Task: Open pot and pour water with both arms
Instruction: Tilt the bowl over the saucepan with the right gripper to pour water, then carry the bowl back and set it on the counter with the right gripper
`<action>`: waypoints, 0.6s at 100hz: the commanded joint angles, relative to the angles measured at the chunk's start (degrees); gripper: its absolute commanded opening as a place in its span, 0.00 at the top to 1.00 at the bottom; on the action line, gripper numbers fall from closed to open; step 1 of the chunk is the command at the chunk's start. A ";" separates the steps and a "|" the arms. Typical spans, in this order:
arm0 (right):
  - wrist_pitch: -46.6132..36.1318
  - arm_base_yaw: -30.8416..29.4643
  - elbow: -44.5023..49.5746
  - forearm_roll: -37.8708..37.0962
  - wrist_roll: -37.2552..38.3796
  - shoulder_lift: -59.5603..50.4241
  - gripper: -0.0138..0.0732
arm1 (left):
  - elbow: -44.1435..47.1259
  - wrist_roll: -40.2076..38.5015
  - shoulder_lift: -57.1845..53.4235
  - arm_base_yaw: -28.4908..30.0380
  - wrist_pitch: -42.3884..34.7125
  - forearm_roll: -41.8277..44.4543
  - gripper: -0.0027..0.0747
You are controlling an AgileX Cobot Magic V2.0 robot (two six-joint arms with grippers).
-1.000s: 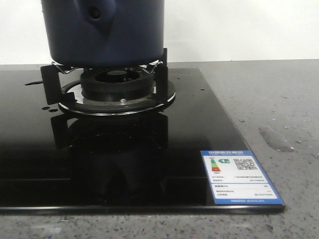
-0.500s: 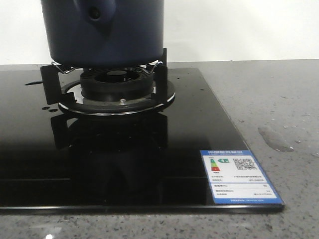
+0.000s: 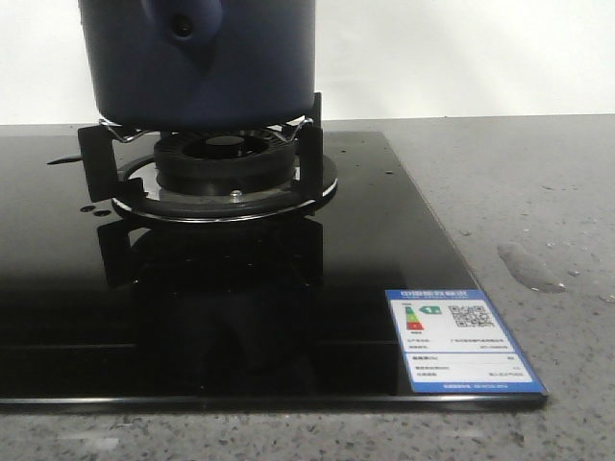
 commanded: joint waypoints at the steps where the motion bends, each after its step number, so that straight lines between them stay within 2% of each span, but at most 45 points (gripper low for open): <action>1: -0.01 0.09 -1.87 -2.16 0.34 -3.85 0.89 | -2.50 -0.27 -0.72 -0.60 0.51 -1.02 0.54; 19: 1.99 0.09 -1.75 2.76 0.34 -1.45 0.89 | -2.50 -0.27 -0.72 -0.60 0.51 -1.02 0.54; 42: 3.99 0.09 2.87 4.76 0.34 -0.86 0.89 | -2.50 -0.27 -0.72 -0.60 0.51 -1.02 0.54; 54: 5.21 0.09 2.63 5.13 7.59 -1.25 0.89 | -2.50 -0.27 -0.72 -0.60 0.51 -1.02 0.54; 60: 6.26 0.09 2.22 5.26 8.53 -2.03 0.89 | -2.50 -0.27 -0.72 -0.60 0.51 -1.02 0.54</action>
